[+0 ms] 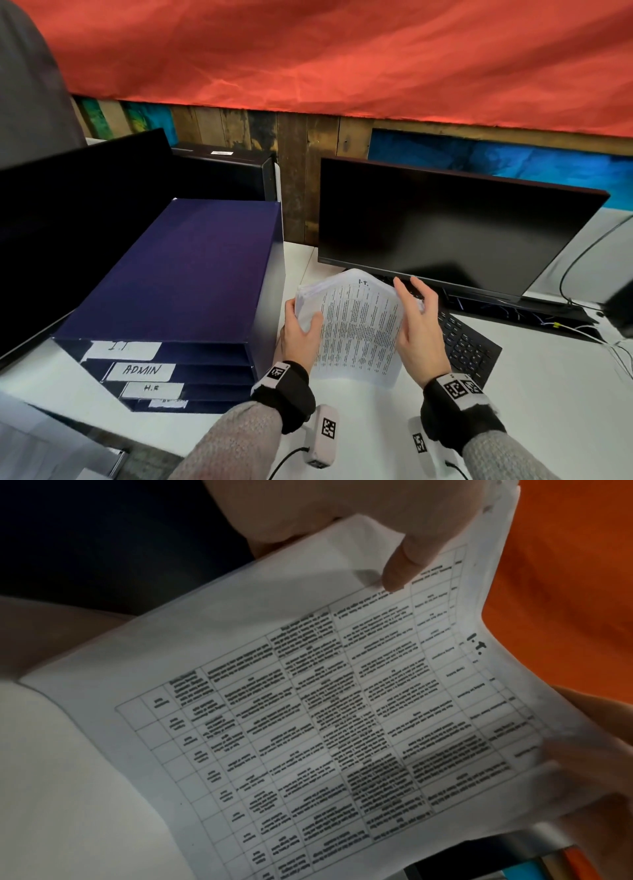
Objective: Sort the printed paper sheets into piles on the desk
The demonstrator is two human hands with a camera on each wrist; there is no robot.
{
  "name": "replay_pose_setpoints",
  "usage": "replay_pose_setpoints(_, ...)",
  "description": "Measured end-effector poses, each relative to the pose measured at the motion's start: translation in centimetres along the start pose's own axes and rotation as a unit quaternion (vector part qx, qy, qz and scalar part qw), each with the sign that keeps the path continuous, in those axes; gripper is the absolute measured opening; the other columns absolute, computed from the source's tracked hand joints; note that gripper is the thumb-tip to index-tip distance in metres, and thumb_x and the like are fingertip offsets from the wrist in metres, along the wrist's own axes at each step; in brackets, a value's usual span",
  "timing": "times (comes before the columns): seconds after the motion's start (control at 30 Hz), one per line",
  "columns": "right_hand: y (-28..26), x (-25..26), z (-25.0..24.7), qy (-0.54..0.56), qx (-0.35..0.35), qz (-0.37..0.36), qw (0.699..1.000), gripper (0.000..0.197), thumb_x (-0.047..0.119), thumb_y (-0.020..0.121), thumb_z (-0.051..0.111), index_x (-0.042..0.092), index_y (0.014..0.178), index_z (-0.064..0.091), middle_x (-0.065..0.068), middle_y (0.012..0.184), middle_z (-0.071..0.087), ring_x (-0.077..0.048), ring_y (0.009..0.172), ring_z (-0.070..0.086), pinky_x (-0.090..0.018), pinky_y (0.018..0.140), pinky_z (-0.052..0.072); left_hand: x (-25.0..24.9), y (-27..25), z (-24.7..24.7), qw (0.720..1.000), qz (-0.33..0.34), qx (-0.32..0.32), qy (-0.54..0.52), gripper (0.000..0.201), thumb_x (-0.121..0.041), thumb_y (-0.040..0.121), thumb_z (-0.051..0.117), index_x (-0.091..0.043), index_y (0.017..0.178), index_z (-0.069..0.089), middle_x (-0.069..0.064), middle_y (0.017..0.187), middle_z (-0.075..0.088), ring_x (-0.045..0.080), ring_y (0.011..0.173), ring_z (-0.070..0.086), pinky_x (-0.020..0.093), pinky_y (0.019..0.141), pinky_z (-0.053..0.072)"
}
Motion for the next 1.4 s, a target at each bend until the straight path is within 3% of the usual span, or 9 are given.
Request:
replay_pose_setpoints(0.07,0.0,-0.1,0.1,0.061,-0.044,-0.001,0.997,0.064,-0.009,0.088,0.047,0.015,0.145,0.033,-0.001,0.146,0.024,0.01,0.1,0.035,-0.003,0.095,0.029,0.6,0.0,0.1,0.999,-0.03,0.013,-0.01,0.055,-0.039,0.079,0.058,-0.021,0.129,0.046,0.002,0.116,0.061,0.022,0.109,0.058,0.042,0.096,0.048)
replay_pose_setpoints(0.13,-0.1,-1.1,0.5,0.213,-0.096,0.066,0.97,0.062,-0.001,0.088,0.054,0.02,0.143,0.034,0.001,0.137,0.037,0.002,0.116,0.041,-0.015,0.103,0.033,0.7,-0.2,0.2,0.996,-0.056,0.023,-0.063,0.043,-0.027,0.088,0.057,-0.018,0.13,0.051,0.001,0.114,0.064,0.021,0.109,0.059,0.035,0.092,0.05)
replay_pose_setpoints(0.23,0.0,-1.5,0.8,0.438,-0.054,0.188,0.877,0.051,0.015,0.072,0.071,0.018,0.12,0.054,0.001,0.11,0.06,-0.014,0.1,0.057,-0.021,0.079,0.045,0.2,-0.6,0.2,0.992,-0.051,0.034,-0.108,0.028,-0.01,0.095,0.05,-0.018,0.121,0.056,-0.004,0.105,0.067,0.011,0.098,0.063,0.012,0.069,0.051)
replay_pose_setpoints(0.37,1.0,-1.3,0.4,0.456,0.01,0.185,0.871,0.027,0.019,0.063,0.071,0.013,0.09,0.068,0.003,0.086,0.069,-0.017,0.088,0.06,-0.03,0.077,0.047,-0.6,-1.4,0.1,0.99,-0.018,0.016,-0.142,0.03,-0.01,0.094,0.051,-0.021,0.123,0.051,-0.005,0.108,0.063,0.008,0.099,0.06,0.01,0.069,0.048)
replay_pose_setpoints(0.67,0.9,-2.4,2.7,0.49,-0.023,0.259,0.832,0.044,0.014,0.059,0.059,0.017,0.103,0.05,-0.002,0.095,0.058,-0.016,0.085,0.055,-0.028,0.07,0.041,-1.7,-0.7,-0.8,0.998,0.036,0.009,-0.053,0.02,-0.02,0.093,0.055,-0.027,0.108,0.045,-0.01,0.099,0.057,-0.004,0.085,0.054,0.007,0.059,0.041)
replay_pose_setpoints(0.93,1.4,-0.8,3.3,0.436,-0.072,0.211,0.872,0.038,0.014,0.072,0.046,0.017,0.109,0.037,0.004,0.095,0.044,-0.013,0.088,0.048,-0.032,0.079,0.04,-2.9,-0.4,-1.0,0.997,0.035,-0.015,-0.072,0.052,-0.054,0.079,0.064,-0.04,0.12,0.036,-0.003,0.128,0.048,0.016,0.114,0.05,0.031,0.088,0.043)
replay_pose_setpoints(1.13,1.0,-0.6,3.5,0.443,-0.051,0.211,0.87,0.024,0.015,0.078,0.047,0.027,0.097,0.041,0.003,0.096,0.047,-0.015,0.09,0.049,-0.034,0.077,0.041,-4.5,1.1,-0.6,0.988,0.002,-0.121,-0.1,0.033,-0.052,0.087,0.055,-0.021,0.095,0.048,-0.002,0.091,0.06,0.013,0.083,0.057,0.025,0.059,0.038)
replay_pose_setpoints(1.23,1.0,-0.5,3.5,0.448,-0.067,0.208,0.867,0.033,0.019,0.067,0.045,0.026,0.099,0.041,0.001,0.094,0.045,-0.015,0.087,0.048,-0.034,0.077,0.041,-4.5,1.8,-0.6,0.983,0.0,-0.138,-0.121,0.027,-0.044,0.093,0.048,-0.016,0.096,0.05,-0.001,0.089,0.059,0.019,0.086,0.058,0.027,0.062,0.04)
replay_pose_setpoints(1.4,1.0,-0.4,3.8,0.395,-0.043,0.165,0.903,0.018,0.005,0.09,0.048,0.017,0.104,0.049,-0.001,0.097,0.055,-0.015,0.088,0.054,-0.032,0.079,0.046,-5.3,2.8,-0.6,0.984,-0.011,-0.154,-0.092,0.04,-0.058,0.081,0.058,-0.021,0.092,0.048,-0.003,0.091,0.058,0.016,0.085,0.055,0.033,0.072,0.042)
Point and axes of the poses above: each hand's wrist, its own y-axis towards the middle knuckle, its own z-axis out of the palm, x = y × z, the point moved 2 cm from there along y, towards the middle knuckle
